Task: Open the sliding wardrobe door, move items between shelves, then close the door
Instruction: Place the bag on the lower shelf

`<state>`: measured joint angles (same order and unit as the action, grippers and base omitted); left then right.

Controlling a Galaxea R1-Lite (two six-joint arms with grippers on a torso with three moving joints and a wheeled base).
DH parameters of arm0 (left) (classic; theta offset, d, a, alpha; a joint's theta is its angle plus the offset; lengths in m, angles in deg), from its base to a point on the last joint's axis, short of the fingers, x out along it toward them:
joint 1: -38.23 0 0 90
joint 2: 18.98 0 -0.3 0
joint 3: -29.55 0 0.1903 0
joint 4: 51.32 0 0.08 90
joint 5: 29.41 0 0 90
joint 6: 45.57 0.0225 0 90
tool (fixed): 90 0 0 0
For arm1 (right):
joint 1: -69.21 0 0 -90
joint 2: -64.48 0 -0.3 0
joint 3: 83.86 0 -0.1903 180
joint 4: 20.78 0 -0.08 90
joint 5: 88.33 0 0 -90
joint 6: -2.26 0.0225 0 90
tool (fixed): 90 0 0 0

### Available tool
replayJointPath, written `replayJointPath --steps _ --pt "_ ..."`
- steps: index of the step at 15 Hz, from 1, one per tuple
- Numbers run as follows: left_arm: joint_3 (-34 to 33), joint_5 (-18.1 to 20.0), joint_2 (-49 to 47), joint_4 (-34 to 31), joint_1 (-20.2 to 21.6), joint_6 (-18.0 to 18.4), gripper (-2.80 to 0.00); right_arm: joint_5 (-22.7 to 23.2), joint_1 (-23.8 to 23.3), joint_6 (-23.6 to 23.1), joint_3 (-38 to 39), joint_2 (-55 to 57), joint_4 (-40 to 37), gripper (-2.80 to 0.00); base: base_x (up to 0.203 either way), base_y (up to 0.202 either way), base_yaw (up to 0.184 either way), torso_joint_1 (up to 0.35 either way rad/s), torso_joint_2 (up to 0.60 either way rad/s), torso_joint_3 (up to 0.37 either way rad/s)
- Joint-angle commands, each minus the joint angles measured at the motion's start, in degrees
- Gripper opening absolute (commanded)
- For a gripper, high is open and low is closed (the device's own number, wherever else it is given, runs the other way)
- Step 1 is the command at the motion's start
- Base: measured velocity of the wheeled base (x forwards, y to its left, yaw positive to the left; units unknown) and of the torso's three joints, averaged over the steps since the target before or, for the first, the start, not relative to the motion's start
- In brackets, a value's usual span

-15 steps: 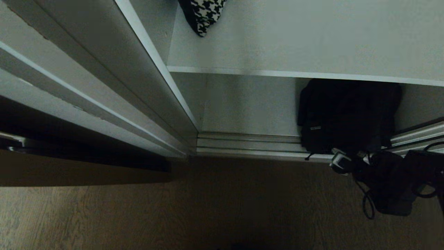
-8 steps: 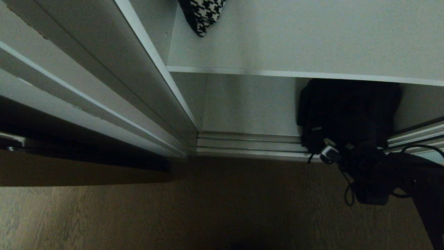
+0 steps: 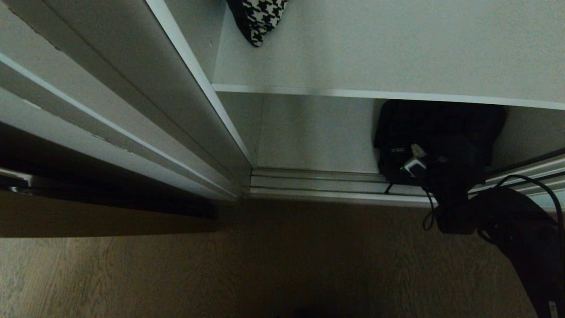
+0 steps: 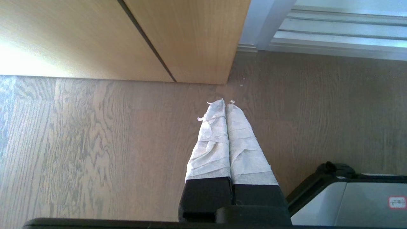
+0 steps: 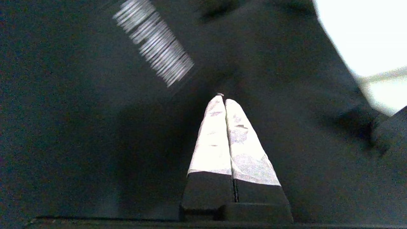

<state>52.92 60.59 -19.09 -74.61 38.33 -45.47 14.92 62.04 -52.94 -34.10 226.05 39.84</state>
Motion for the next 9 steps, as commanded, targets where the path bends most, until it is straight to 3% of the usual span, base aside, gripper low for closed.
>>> replayJointPath --steps 1,6,9 --pt "0.0 0.0 0.0 0.0 0.0 0.0 -2.80 -3.6 0.0 -0.4 -4.1 1.1 -0.8 -2.80 0.000 0.000 0.000 0.000 0.00 0.000" --pt "0.0 0.0 0.0 0.0 0.0 0.0 -2.80 -5.6 0.0 0.5 -2.5 -2.0 3.0 -2.80 0.000 0.000 0.000 0.000 0.00 0.000" --pt "0.0 0.0 0.0 0.0 0.0 0.0 -2.80 -3.8 0.0 1.1 10.6 -9.2 3.5 -2.80 0.000 0.000 0.000 0.000 0.00 0.000"
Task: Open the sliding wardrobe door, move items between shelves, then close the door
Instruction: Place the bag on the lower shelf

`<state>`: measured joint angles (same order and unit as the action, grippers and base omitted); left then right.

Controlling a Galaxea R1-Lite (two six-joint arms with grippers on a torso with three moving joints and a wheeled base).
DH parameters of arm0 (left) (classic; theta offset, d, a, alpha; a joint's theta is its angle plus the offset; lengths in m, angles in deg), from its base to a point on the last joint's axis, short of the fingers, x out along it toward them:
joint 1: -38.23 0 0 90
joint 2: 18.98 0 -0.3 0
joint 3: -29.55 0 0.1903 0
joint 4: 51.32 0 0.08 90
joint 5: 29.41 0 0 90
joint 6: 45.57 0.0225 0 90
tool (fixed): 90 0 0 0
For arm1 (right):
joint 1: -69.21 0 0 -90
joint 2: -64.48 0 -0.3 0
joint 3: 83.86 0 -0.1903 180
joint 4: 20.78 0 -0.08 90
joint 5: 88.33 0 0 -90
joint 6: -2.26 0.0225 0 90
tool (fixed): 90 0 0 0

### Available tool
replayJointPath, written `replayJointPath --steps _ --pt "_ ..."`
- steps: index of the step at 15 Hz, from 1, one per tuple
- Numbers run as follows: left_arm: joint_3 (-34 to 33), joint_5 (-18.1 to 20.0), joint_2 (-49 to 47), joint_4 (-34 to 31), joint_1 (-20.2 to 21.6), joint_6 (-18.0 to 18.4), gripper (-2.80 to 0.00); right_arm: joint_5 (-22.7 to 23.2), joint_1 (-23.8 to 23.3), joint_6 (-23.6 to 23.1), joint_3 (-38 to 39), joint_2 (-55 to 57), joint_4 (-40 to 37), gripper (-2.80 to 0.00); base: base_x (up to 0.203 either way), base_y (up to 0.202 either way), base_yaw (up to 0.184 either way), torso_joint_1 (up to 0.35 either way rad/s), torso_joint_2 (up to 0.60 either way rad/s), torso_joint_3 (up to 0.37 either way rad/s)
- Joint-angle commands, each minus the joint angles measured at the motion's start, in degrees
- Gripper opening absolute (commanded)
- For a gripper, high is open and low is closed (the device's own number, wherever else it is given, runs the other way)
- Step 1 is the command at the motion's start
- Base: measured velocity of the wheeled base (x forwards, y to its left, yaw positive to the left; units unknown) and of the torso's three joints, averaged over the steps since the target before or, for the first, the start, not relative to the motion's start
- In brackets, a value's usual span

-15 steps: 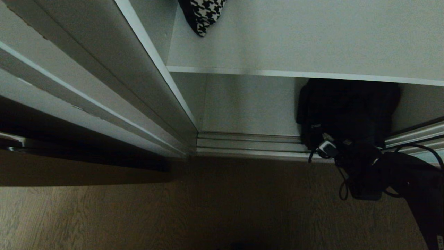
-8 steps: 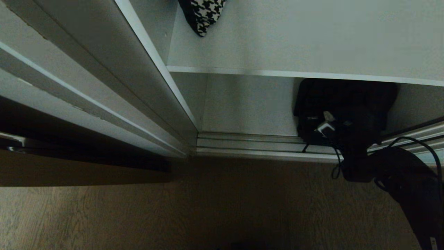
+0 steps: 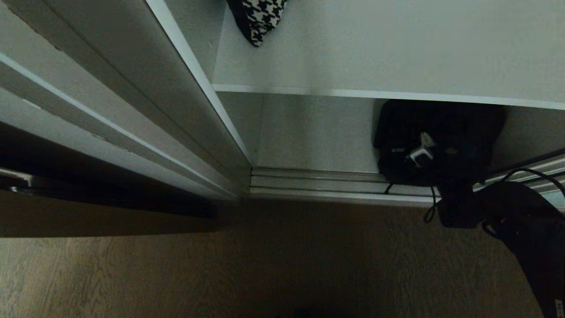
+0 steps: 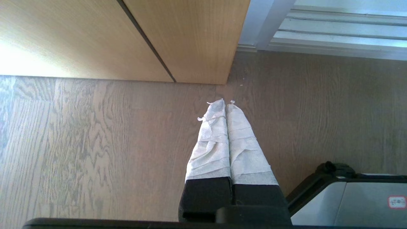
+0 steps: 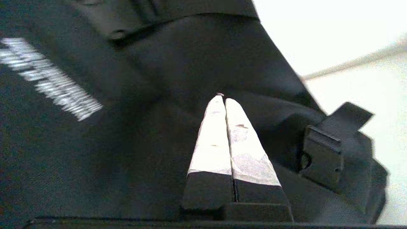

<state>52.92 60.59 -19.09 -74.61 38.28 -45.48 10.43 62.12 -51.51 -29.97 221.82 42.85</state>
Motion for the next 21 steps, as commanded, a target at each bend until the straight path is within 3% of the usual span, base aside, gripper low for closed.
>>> replayJointPath --steps 1,5,12,14,21 --pt "0.0 0.0 0.0 0.0 0.0 0.0 -2.80 1.9 -0.1 -0.3 13.4 -7.5 0.6 -2.80 0.000 0.000 0.000 0.000 0.00 0.000" --pt "0.0 0.0 0.0 0.0 0.0 0.0 -2.80 4.5 -0.9 -0.4 38.8 -16.2 0.6 -2.80 0.000 0.000 0.000 0.000 0.00 0.000" --pt "0.0 0.0 0.0 0.0 0.0 0.0 -2.80 5.2 -4.0 -0.7 50.4 -18.9 0.7 -2.80 0.000 0.000 0.000 0.000 0.00 0.000" --pt "0.0 -0.1 0.0 0.0 0.0 0.0 -2.80 5.2 -4.5 -0.9 50.2 -15.7 0.7 -2.80 0.000 0.000 0.000 0.000 0.00 0.000" --pt "0.0 0.0 0.0 0.0 0.0 0.0 -2.80 4.6 -4.5 -0.8 34.6 -4.4 -1.8 -2.80 0.000 0.000 0.000 0.000 0.00 0.000"
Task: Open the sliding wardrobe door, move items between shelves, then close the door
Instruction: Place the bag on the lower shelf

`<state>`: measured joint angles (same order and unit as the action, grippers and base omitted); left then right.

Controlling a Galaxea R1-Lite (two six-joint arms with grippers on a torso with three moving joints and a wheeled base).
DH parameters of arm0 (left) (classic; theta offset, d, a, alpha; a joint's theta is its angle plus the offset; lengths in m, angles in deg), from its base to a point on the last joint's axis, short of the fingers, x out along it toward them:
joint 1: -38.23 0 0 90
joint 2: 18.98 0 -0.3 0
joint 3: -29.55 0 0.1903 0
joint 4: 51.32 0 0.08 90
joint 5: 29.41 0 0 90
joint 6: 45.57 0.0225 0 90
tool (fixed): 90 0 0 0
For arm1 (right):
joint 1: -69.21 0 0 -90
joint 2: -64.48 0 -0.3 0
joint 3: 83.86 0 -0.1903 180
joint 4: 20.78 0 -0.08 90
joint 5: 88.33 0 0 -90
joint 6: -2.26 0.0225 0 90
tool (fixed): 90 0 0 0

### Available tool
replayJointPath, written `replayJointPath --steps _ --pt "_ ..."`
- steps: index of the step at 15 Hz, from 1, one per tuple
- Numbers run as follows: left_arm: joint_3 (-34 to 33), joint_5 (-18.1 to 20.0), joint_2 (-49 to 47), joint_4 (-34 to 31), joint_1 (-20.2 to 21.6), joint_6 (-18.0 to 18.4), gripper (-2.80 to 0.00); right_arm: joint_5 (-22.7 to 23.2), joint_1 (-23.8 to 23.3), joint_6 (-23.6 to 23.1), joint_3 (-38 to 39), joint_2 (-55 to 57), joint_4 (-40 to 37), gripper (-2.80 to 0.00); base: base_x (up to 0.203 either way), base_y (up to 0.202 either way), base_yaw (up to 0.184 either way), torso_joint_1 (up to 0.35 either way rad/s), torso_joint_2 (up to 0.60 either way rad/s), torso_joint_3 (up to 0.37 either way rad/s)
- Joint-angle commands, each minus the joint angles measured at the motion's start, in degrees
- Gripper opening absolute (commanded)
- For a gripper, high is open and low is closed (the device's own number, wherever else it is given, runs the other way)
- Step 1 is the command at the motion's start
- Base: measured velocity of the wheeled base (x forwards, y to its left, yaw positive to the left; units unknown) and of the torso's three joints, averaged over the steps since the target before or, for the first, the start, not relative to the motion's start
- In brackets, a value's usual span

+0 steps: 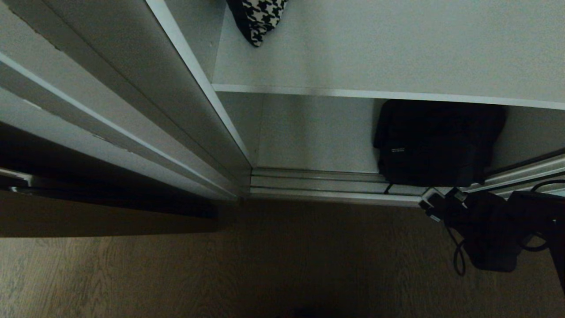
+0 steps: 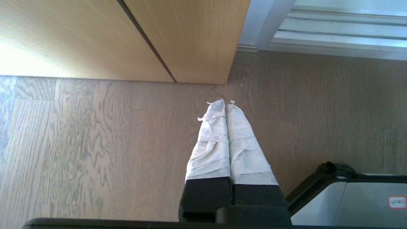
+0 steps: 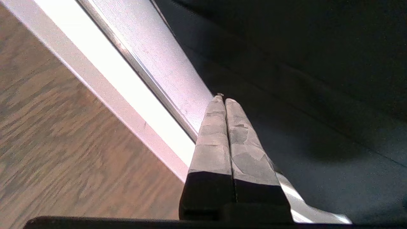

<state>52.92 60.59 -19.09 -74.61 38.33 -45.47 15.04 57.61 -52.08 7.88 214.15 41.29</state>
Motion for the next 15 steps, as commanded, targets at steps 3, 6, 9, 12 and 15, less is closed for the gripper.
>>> replayJointPath --steps 3,6,9,12,15 --pt "0.0 -0.1 0.0 0.0 0.0 0.0 -2.80 -1.7 0.3 0.2 -9.3 5.8 -1.2 -2.80 0.000 0.000 0.000 0.000 0.00 0.000" --pt "0.0 0.0 0.0 0.0 0.0 0.0 -2.80 -2.9 0.8 0.6 -17.8 8.4 -0.9 -2.80 0.000 0.000 0.000 0.000 0.00 0.000" --pt "0.0 0.0 0.0 0.0 0.0 0.0 -2.80 -4.9 1.9 0.6 -27.1 11.4 -0.3 -2.80 0.000 0.000 0.000 0.000 0.00 0.000" --pt "0.0 0.0 0.0 0.0 0.0 0.0 -2.80 -7.9 2.8 0.7 -35.2 13.9 1.5 -2.80 0.000 0.000 0.000 0.000 0.00 0.000" --pt "0.0 0.0 0.0 0.0 0.0 0.0 -2.80 -9.2 3.4 0.8 -42.8 16.8 2.1 -2.80 0.000 0.000 0.000 0.000 0.00 0.000"
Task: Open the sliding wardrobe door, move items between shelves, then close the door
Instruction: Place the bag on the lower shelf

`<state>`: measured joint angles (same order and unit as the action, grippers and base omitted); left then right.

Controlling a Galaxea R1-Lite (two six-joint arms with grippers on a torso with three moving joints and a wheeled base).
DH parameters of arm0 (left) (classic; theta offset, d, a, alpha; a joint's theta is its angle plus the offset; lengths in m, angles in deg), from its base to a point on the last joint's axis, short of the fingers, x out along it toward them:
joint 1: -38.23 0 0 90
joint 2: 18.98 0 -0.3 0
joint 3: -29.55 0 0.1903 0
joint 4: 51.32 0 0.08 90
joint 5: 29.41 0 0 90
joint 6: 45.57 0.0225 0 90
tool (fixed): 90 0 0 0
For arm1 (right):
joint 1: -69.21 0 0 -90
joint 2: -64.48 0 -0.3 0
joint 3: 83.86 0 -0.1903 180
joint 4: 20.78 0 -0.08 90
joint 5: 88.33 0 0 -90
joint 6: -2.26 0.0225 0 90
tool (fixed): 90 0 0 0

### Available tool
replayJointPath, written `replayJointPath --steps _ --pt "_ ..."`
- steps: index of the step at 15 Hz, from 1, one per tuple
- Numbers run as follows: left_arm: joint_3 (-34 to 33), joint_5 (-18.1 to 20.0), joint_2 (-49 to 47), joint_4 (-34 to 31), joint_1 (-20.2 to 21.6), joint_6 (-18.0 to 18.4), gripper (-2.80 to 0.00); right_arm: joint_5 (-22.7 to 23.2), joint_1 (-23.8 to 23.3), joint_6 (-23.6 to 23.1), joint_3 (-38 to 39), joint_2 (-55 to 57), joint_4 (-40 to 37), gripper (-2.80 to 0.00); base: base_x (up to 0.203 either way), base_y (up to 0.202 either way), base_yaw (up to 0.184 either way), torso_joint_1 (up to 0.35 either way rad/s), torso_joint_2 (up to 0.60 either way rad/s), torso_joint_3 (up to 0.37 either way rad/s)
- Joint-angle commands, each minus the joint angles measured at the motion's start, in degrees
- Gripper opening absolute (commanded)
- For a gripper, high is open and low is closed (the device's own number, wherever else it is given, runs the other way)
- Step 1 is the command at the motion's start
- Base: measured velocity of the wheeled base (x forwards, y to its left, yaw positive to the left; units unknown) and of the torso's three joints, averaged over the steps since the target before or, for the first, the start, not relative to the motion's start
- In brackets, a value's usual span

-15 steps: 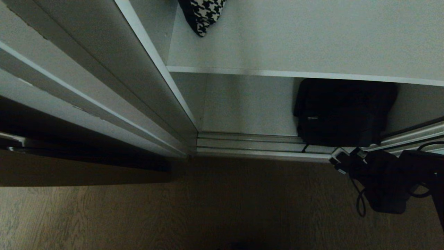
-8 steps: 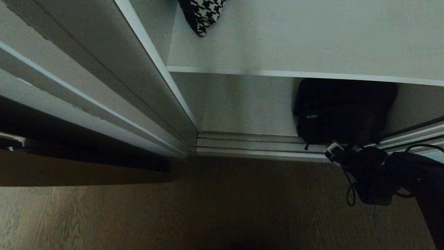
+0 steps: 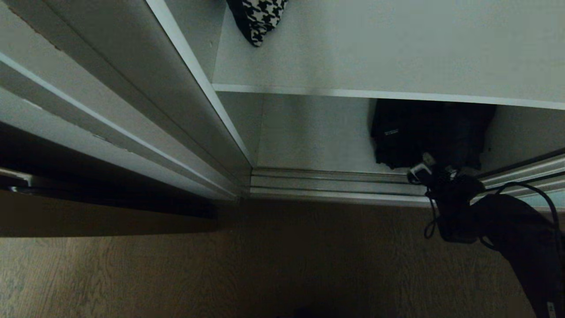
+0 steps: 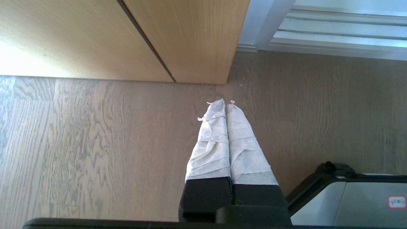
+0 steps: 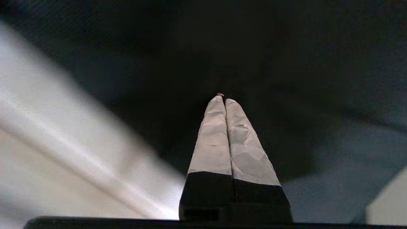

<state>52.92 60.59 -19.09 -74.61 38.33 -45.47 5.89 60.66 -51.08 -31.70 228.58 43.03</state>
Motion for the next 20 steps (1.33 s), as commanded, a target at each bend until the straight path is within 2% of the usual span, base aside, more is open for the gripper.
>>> replayJointPath --steps 1,3,7,9,13,17,20 --pt "0.0 0.0 0.0 0.0 0.0 0.0 -2.80 -0.1 0.4 0.5 -2.5 1.9 0.4 -2.80 0.000 0.000 0.000 0.000 0.00 0.000" --pt "0.0 0.0 0.0 0.0 0.0 0.0 -2.80 0.1 0.5 2.1 5.8 -2.1 0.5 -2.80 0.000 0.000 0.000 0.000 0.00 0.000" --pt "0.0 0.0 0.0 0.0 0.0 0.0 -2.80 2.3 0.3 3.1 29.6 -18.8 0.5 -2.80 0.000 0.000 0.000 0.000 0.00 0.000" --pt "0.0 0.0 0.0 0.0 0.0 0.0 -2.80 5.7 -0.1 3.1 40.7 -25.6 0.5 -2.80 0.000 0.000 0.000 0.000 0.00 0.000" --pt "0.0 0.0 0.0 0.0 0.0 0.0 -2.80 16.4 -2.4 2.2 63.9 -38.3 0.5 -2.80 0.000 0.000 0.000 0.000 0.00 0.000" --pt "0.0 0.0 0.0 0.0 -0.1 0.0 -2.80 24.7 -5.9 1.1 76.9 -52.4 0.5 -2.80 0.000 0.000 0.000 0.000 0.00 0.000" --pt "0.0 0.0 0.0 0.0 -0.1 0.0 -2.80 28.1 -7.2 0.8 83.7 -62.2 -1.0 -2.80 0.000 0.000 0.000 0.000 0.00 0.000"
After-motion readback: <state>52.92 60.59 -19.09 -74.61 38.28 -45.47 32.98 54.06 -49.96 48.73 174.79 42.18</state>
